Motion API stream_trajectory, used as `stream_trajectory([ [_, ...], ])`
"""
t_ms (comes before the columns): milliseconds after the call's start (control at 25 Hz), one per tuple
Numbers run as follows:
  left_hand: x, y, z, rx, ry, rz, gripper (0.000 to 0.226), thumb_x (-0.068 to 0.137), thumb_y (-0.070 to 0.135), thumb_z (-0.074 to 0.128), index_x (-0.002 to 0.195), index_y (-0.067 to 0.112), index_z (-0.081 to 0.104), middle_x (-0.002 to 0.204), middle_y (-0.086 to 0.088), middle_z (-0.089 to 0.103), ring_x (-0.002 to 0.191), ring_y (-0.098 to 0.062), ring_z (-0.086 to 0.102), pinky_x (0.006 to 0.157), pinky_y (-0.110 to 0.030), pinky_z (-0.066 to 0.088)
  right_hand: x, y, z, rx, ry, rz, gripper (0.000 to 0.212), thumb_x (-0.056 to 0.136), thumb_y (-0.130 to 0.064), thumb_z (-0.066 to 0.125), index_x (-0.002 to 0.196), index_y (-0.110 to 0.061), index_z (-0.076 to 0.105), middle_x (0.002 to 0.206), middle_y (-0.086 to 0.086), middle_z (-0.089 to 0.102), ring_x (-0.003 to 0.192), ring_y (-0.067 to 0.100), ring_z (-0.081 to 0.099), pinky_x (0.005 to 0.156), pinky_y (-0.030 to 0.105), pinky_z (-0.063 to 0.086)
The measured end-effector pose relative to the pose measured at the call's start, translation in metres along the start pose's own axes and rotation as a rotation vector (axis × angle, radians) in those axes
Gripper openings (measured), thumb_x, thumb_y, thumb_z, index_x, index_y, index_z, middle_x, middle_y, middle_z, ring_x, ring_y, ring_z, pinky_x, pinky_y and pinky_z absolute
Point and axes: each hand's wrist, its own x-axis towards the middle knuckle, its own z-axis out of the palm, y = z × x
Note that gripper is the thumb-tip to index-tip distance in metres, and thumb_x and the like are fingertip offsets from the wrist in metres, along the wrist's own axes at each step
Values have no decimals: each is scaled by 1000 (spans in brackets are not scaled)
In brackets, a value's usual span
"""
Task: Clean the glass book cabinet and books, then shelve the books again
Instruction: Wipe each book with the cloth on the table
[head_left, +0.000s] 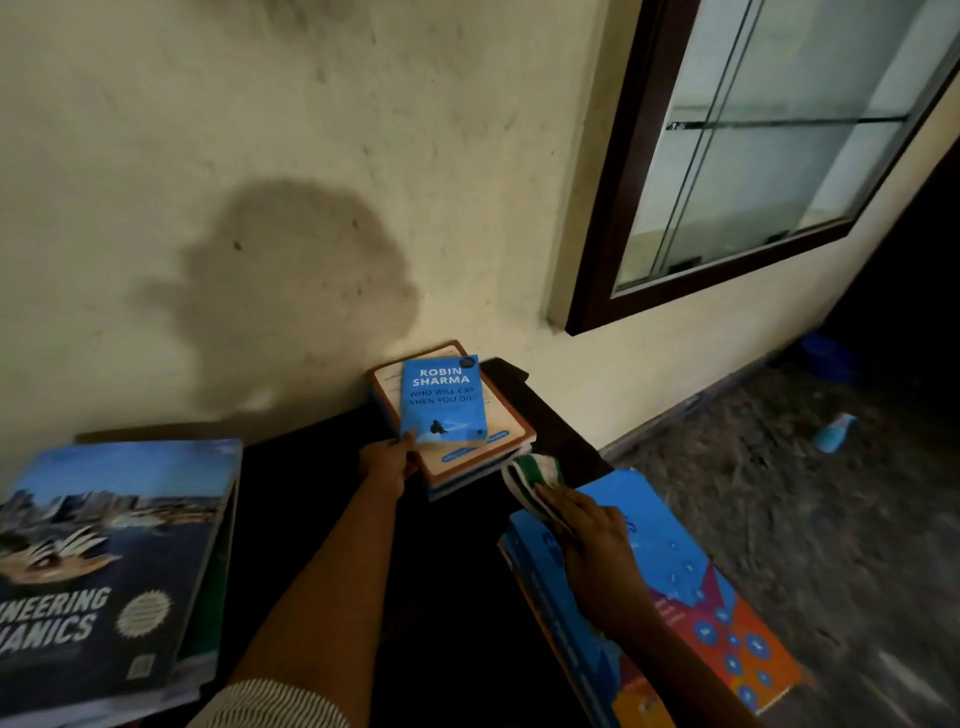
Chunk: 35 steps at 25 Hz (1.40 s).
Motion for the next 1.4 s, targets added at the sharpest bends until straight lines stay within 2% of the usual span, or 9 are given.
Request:
stream_trajectory([
  [280,-59,-1,-43,-101,-10,57,35,93,2,51,126,-12,47,128,-28,52,95,-31,53,84,-40,46,17,-29,6,139,-108,-18,52,92,-4,44,137,-28,41,141,1,42,115,23,38,90,20,24],
  [440,-126,-29,-100,-330,-47,68,32,97,4,43,126,-8,45,106,-22,60,74,-23,69,63,-32,59,18,-47,4,248,-119,-86,47,92,-6,40,136,-23,43,140,4,44,115,24,38,93,18,23],
  [560,-182,-76,-139,-398,-23,4,23,97,8,44,115,-3,52,103,-19,65,69,-18,71,64,-32,59,13,-61,10,298,-157,-134,48,92,1,47,136,-18,44,141,5,43,122,26,38,98,16,19],
  [720,-221,-142,-160,-410,119,-93,13,96,6,44,99,2,56,65,-7,71,53,-15,68,48,-28,57,5,-76,31,309,-241,-225,49,91,1,46,136,-20,44,141,7,44,123,26,39,95,12,15],
  [960,-233,-177,-165,-449,191,-86,22,97,11,44,115,0,52,93,-14,63,80,-23,60,53,-25,57,-20,-66,90,19,-583,-207,57,92,-6,40,144,-25,29,150,4,28,126,30,30,105,33,25],
  [1040,-234,-174,-165,-487,186,-89,18,99,12,42,108,2,54,92,-13,63,81,-24,60,53,-26,57,-37,-62,100,-131,-576,-299,56,90,-12,39,143,-28,33,150,4,30,124,33,35,101,36,32],
  [1160,-236,-174,-166,-539,177,-105,20,99,12,39,93,5,57,74,-10,70,65,-22,68,51,-27,57,-78,-64,104,-140,-591,-406,53,75,-26,36,121,-36,61,126,3,60,98,28,47,75,30,48],
  [1280,-239,-175,-166,-576,158,-79,23,99,11,37,90,6,57,63,-7,71,54,-15,68,50,-25,56,-126,-67,93,-40,-693,-498,55,71,-31,40,124,-38,51,125,0,60,92,21,40,74,28,32],
  [1400,-241,-176,-163,-570,146,-59,25,99,13,36,93,3,59,65,-7,71,54,-14,68,50,-23,55,-146,-52,80,15,-634,-596,58,69,-27,40,125,-39,45,124,-6,60,92,18,43,69,23,40],
])
